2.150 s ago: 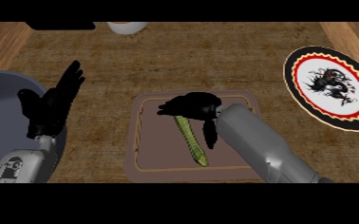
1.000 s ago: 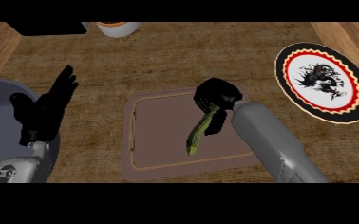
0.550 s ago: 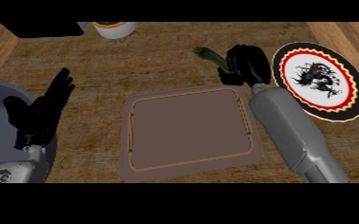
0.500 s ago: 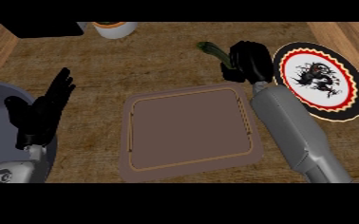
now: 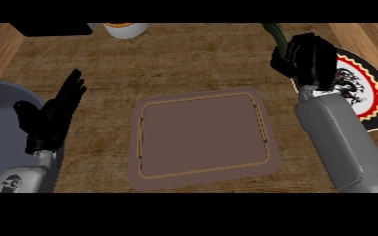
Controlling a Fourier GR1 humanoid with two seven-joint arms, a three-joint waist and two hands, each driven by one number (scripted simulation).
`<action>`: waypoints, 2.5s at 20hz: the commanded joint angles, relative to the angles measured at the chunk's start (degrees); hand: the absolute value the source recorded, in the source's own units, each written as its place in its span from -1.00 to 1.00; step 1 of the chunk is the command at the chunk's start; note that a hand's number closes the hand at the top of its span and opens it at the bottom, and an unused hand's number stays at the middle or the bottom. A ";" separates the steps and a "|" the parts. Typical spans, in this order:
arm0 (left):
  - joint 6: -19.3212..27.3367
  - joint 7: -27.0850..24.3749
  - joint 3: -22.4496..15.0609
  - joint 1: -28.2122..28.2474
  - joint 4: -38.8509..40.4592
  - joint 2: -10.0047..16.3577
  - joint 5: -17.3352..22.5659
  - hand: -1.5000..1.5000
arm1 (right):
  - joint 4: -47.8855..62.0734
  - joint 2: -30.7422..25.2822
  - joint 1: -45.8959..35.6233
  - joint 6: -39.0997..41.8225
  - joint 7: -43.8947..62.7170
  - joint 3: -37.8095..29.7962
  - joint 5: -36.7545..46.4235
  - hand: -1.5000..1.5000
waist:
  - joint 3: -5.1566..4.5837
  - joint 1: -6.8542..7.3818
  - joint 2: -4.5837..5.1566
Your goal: Pick the squash from the tray and place it in the plate
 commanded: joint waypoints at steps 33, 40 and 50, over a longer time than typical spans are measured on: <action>-2.73 -0.56 2.39 -1.85 4.73 -1.82 -0.94 0.00 | 24.92 -15.26 3.17 13.44 -57.06 -30.46 -32.47 -1.00 | -0.70 1.29 0.79; -3.21 -1.21 3.68 -0.85 5.18 -1.51 -0.66 0.00 | 20.16 -13.30 0.14 23.42 -44.79 -35.84 -43.49 -1.00 | -0.88 0.75 0.54; -3.65 -0.08 3.90 -3.60 7.05 -2.07 -1.61 0.00 | 20.07 -16.76 9.22 37.77 -47.36 -38.99 -51.57 -1.00 | -0.79 1.36 0.85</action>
